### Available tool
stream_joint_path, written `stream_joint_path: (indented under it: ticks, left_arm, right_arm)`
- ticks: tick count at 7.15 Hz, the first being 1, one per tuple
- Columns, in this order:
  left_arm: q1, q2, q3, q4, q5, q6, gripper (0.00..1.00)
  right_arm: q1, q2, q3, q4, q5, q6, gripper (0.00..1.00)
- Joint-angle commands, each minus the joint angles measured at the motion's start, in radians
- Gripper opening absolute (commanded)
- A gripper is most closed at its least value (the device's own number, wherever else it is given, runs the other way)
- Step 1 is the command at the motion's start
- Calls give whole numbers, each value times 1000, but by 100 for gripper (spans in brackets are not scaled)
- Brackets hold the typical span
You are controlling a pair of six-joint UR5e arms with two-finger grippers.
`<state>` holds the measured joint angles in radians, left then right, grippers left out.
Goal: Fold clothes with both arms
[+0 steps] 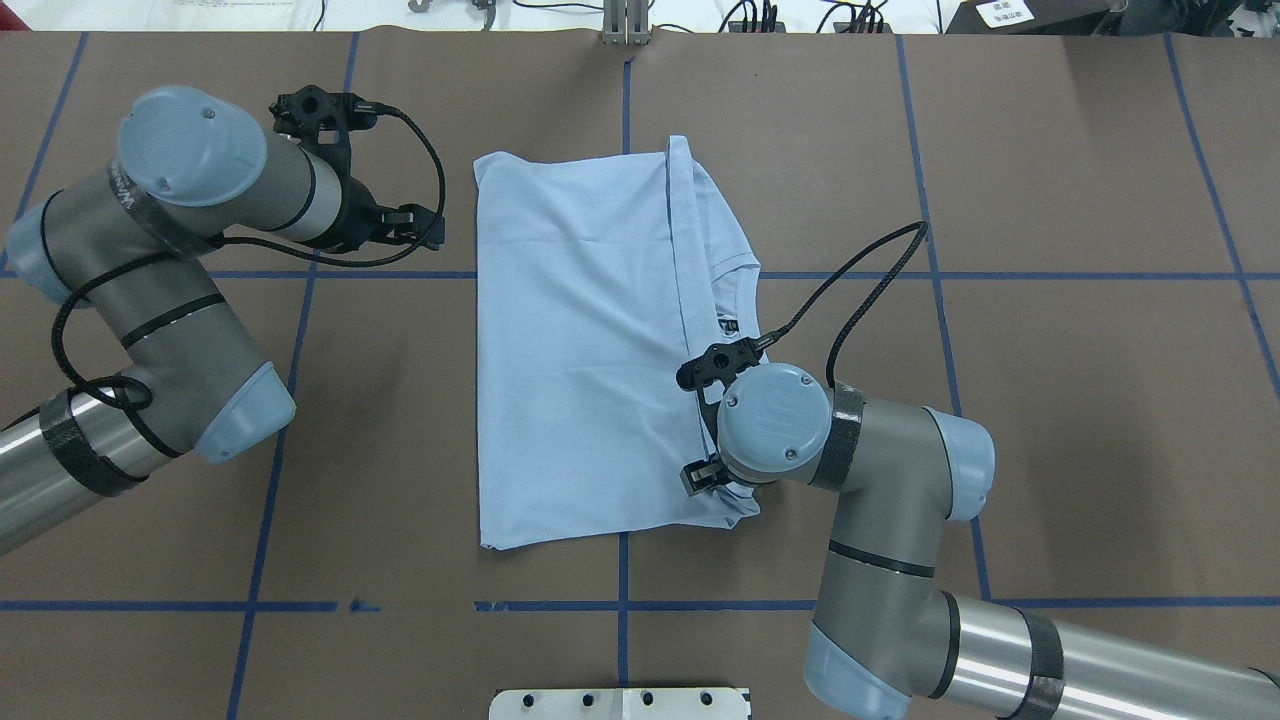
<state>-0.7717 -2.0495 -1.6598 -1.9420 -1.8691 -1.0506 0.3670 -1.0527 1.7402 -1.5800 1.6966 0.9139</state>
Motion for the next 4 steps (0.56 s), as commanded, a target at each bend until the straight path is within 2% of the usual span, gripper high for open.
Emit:
stream_joint_path:
  ticks: [1, 4]
  left_arm:
    - [5, 0, 0, 0, 1, -8, 100]
    - [26, -9, -2, -2, 1, -44, 100]
  right_arm:
    - [27, -4, -2, -2, 3, -19, 100]
    - [78, -68, 16, 0, 5, -78, 100]
